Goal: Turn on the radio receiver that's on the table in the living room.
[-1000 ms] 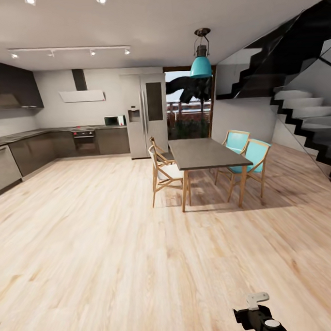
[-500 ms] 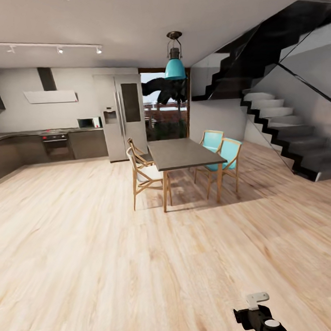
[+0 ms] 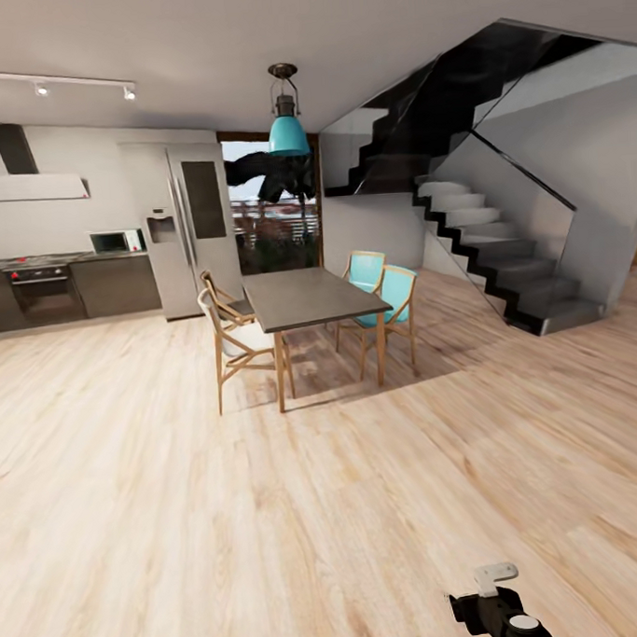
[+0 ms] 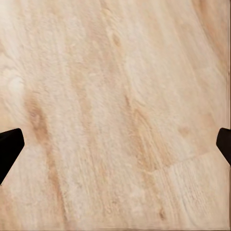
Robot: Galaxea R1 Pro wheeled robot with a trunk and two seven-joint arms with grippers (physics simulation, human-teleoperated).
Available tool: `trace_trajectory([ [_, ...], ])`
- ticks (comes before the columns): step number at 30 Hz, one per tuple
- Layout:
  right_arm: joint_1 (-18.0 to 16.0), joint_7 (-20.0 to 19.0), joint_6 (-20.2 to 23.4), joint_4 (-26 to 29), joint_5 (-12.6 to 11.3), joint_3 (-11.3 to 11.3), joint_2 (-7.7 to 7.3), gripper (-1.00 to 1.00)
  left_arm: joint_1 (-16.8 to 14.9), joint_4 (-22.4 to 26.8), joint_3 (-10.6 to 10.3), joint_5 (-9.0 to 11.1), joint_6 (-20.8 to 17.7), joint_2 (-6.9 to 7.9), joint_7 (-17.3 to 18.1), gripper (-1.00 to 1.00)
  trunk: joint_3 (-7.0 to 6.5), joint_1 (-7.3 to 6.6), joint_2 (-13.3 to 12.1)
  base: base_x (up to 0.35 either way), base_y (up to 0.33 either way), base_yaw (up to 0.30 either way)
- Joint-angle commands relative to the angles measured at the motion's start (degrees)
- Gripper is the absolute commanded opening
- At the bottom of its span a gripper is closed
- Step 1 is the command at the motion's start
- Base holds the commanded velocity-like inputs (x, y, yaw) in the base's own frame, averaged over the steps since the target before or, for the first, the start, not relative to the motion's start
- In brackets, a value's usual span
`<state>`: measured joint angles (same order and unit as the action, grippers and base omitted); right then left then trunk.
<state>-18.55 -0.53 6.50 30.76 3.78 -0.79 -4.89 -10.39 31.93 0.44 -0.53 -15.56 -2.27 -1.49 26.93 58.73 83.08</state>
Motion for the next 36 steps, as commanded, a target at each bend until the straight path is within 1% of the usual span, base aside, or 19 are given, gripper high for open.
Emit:
trace_trajectory([
  [1, 0.00, 0.00, 0.00, 0.00, 0.00, 0.00, -0.01, 1.00, -0.01, -0.01, 0.00, 0.00, 0.00, -0.01, 0.00, 1.00, 0.00, 0.00, 0.00, 0.000, 0.000, -0.297],
  [20, 0.00, 0.00, 0.00, 0.00, 0.25, 0.00, 0.02, 1.00, 0.01, -0.03, 0.00, 0.02, 0.09, 0.01, 0.00, 1.00, 0.00, 0.00, 0.00, 0.000, 0.000, -0.297],
  [21, 0.00, 0.00, 0.00, 0.00, 0.26, 0.00, 0.01, 1.00, -0.02, 0.01, 0.04, 0.12, 0.27, 0.05, 0.00, 1.00, 0.00, 0.00, 0.00, 0.000, 0.000, -0.297],
  [24, 0.00, 0.00, 0.00, 0.00, 0.26, 0.00, 0.01, 1.00, 0.00, 0.05, 0.14, 0.19, 2.50, 0.01, 0.00, 1.00, 0.00, 0.00, 0.00, 0.000, 0.000, -0.297],
  [27, 0.00, 0.00, 0.00, 0.00, 0.27, 0.00, 0.03, 1.00, -0.01, 0.06, 0.17, 0.18, 3.54, 0.00, 0.00, 1.00, 0.00, 0.00, 0.00, 0.000, 0.000, -0.297],
  [36, 0.00, 0.00, 0.00, 0.00, 0.27, 0.00, 0.00, 1.00, 0.01, 0.06, 0.10, 0.03, 3.87, -0.02, 0.00, 1.00, 0.00, 0.00, 0.00, 0.000, 0.000, -0.297],
])
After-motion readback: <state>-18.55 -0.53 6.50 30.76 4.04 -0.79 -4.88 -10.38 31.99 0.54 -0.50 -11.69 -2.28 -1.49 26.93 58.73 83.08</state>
